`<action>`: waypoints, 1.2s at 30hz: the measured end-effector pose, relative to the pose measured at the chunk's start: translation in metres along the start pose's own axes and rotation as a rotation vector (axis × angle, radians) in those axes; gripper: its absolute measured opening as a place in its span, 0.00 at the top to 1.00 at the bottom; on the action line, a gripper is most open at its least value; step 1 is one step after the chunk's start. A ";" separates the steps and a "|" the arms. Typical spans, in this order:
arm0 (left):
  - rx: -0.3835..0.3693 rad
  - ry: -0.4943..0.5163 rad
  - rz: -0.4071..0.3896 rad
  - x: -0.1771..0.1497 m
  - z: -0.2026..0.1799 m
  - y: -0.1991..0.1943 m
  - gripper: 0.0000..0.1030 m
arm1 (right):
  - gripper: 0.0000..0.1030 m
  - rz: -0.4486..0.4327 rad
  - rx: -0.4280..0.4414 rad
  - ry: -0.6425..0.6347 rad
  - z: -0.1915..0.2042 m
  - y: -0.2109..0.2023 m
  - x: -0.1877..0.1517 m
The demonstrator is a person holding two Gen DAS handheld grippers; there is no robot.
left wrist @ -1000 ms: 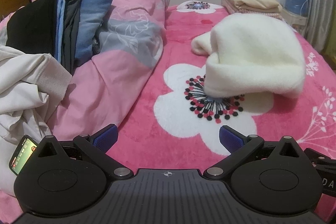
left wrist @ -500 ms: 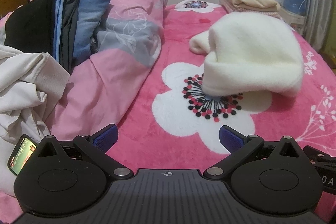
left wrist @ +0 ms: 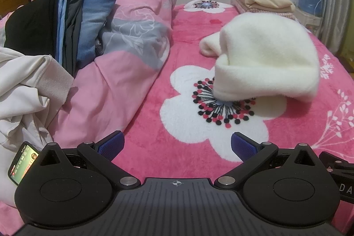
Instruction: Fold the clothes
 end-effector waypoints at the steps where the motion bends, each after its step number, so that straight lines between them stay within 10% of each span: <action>1: 0.000 -0.001 0.001 0.000 0.000 0.000 0.00 | 0.00 0.000 0.000 -0.001 0.000 0.000 0.000; 29: -0.040 0.032 -0.076 0.021 -0.013 0.021 0.00 | 0.00 -0.005 -0.016 -0.019 -0.002 0.012 0.012; 36: -0.176 0.033 -0.107 0.032 -0.020 0.045 0.00 | 0.00 -0.068 0.010 -0.054 -0.012 0.027 0.027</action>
Point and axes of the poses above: each gripper's, at about its wrist camera, not at the fingertips, and y roughly the way its jaws point, z to its left, x to its top, the point moved 5 cm from there along y, roughly the way its jaws point, and after that the axes turned 5 degrees about -y, right-handed, at the moved point
